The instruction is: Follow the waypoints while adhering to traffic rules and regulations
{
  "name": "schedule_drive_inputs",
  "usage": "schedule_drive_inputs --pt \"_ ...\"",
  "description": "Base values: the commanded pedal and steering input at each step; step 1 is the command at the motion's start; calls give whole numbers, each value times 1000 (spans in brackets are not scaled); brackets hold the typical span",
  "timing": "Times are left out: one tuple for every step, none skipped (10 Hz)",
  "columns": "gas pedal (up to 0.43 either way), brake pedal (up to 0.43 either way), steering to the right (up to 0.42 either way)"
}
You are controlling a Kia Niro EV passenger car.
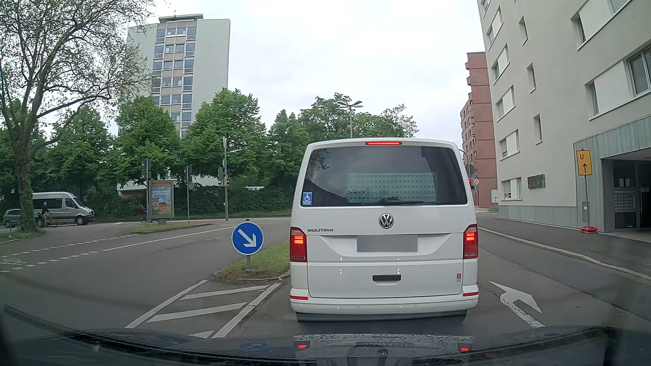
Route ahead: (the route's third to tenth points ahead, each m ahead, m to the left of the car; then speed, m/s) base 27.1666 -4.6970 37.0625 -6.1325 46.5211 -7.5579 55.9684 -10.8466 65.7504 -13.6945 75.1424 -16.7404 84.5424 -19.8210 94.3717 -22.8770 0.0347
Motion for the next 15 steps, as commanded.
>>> schedule_drive_inputs --pt "0 244 55" --pt "0 244 55" --pt "0 244 55" --pt "0 244 55" --pt "0 250 54" --pt "0 250 54" --pt "0 250 55" --pt "0 250 55" --pt "0 244 55" --pt "0 250 55" --pt "0 250 54" --pt "0 250 54" --pt "0 244 55" --pt "0 250 55" --pt "0 250 54"
